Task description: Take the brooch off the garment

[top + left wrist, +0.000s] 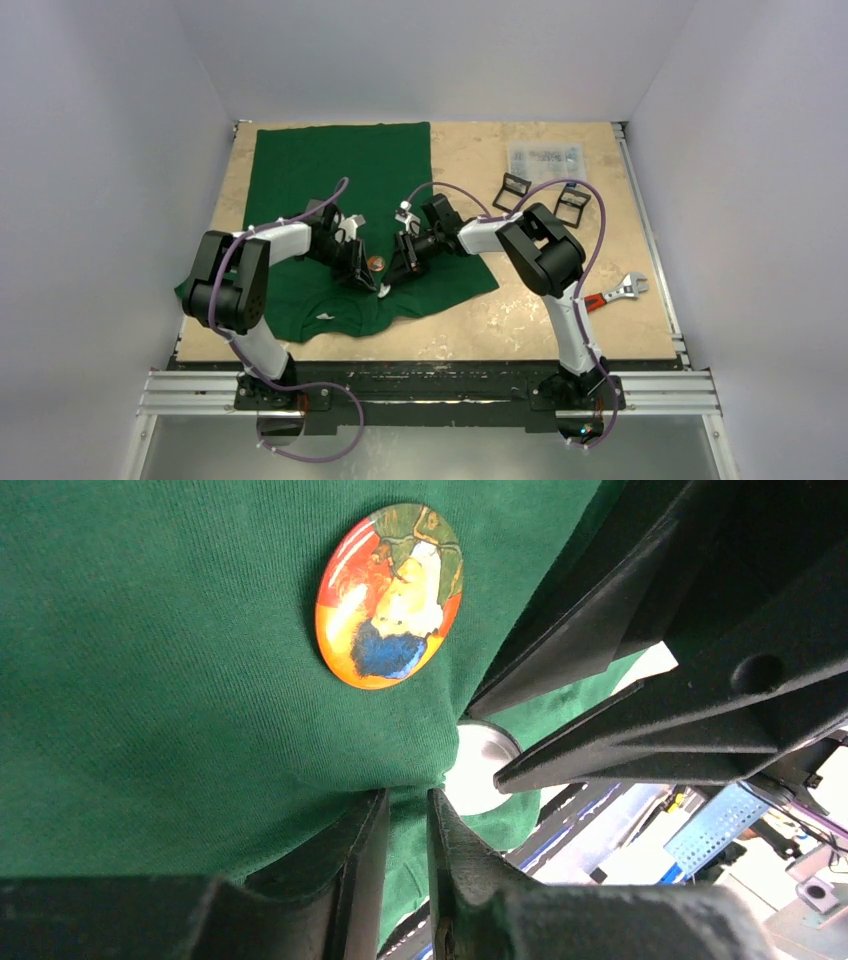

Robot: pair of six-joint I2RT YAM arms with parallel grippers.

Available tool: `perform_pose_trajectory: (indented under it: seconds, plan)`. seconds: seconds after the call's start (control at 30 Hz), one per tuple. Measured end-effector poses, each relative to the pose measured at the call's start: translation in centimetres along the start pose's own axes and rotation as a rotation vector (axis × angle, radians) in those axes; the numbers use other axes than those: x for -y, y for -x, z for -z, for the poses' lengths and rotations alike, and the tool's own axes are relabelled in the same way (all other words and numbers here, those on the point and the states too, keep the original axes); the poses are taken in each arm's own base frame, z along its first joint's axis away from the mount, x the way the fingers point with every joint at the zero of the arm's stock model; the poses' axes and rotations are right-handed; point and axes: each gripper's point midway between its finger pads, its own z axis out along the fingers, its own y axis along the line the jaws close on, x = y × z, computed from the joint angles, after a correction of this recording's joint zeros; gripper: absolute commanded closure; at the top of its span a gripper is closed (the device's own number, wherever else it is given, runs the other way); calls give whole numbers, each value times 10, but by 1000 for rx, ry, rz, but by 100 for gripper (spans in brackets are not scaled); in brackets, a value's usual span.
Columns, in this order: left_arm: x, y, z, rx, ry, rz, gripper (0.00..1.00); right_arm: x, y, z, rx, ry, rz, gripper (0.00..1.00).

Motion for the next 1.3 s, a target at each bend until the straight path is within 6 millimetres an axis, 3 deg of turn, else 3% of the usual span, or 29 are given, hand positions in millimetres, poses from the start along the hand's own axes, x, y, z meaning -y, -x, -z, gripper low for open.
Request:
perform_pose_trajectory:
  seconds: [0.23,0.43,0.6,0.9,1.0,1.13,1.23,1.3]
  plan:
    - [1,3,4,21,11,-18,80,-4,-2,1,-15,19,14,60]
    - [1,2,3,20,11,-22,81,-3,-3,1,-17,19,5,69]
    - [1,2,3,19,11,-23,81,-3,-6,1,-28,20,-8,54]
    - [5,-2,0,5,11,-41,82,-8,-9,5,-37,19,-9,61]
    - [6,-2,-1,3,12,-45,82,-8,-9,4,-38,20,-15,65]
    - [6,-2,-1,3,12,-45,81,-6,-13,4,-40,18,-31,83]
    - [6,-3,-1,2,12,-48,73,-5,-15,4,-42,17,-41,100]
    - [6,-3,-2,2,15,-58,67,-5,-15,4,-42,17,-38,100]
